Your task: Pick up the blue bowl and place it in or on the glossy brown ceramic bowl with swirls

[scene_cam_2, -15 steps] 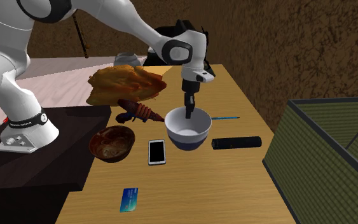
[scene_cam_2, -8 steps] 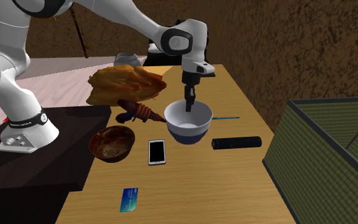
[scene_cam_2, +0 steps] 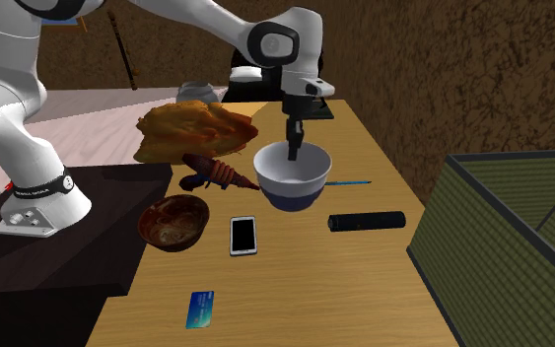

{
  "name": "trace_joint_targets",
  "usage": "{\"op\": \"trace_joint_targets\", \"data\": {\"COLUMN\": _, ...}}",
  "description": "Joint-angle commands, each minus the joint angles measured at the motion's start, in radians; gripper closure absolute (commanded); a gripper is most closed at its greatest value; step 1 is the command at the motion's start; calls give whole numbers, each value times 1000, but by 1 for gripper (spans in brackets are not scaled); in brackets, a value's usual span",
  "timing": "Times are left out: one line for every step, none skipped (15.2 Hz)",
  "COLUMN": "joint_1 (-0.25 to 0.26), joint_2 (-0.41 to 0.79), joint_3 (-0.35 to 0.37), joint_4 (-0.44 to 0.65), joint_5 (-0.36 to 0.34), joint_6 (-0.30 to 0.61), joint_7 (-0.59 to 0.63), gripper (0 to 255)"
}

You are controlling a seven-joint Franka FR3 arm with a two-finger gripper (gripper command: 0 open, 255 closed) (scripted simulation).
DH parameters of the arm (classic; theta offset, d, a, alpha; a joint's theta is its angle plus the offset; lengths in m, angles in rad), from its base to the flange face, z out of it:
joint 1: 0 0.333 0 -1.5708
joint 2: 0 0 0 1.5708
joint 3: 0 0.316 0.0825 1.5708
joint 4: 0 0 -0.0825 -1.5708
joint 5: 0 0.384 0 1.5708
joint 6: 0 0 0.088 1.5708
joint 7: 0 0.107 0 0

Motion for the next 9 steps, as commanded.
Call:
{"op": "trace_joint_targets", "data": {"joint_1": 0, "joint_2": -10, "joint_3": 0, "joint_4": 13, "joint_5": 2, "joint_6": -22, "joint_7": -5, "gripper": 255}}
{"op": "trace_joint_targets", "data": {"joint_1": 0, "joint_2": -15, "joint_3": 1, "joint_4": 19, "joint_5": 3, "joint_6": -32, "joint_7": -7, "gripper": 255}}
{"op": "trace_joint_targets", "data": {"joint_1": 0, "joint_2": -20, "joint_3": 1, "joint_4": 25, "joint_5": 4, "joint_6": -43, "joint_7": -9, "gripper": 255}}
{"op": "trace_joint_targets", "data": {"joint_1": 0, "joint_2": -25, "joint_3": 1, "joint_4": 31, "joint_5": 4, "joint_6": -54, "joint_7": -11, "gripper": 255}}
{"op": "trace_joint_targets", "data": {"joint_1": 0, "joint_2": -27, "joint_3": 1, "joint_4": 33, "joint_5": 5, "joint_6": -58, "joint_7": -12, "gripper": 255}}
{"op": "trace_joint_targets", "data": {"joint_1": -1, "joint_2": -72, "joint_3": 2, "joint_4": -36, "joint_5": 4, "joint_6": -35, "joint_7": -7, "gripper": 255}}
{"op": "trace_joint_targets", "data": {"joint_1": -2, "joint_2": -116, "joint_3": 3, "joint_4": -102, "joint_5": 3, "joint_6": -13, "joint_7": -2, "gripper": 255}}
{"op": "trace_joint_targets", "data": {"joint_1": -3, "joint_2": -158, "joint_3": 4, "joint_4": -164, "joint_5": 2, "joint_6": 6, "joint_7": 2, "gripper": 255}}
{"op": "trace_joint_targets", "data": {"joint_1": -4, "joint_2": -200, "joint_3": 4, "joint_4": -223, "joint_5": 2, "joint_6": 24, "joint_7": 6, "gripper": 255}}
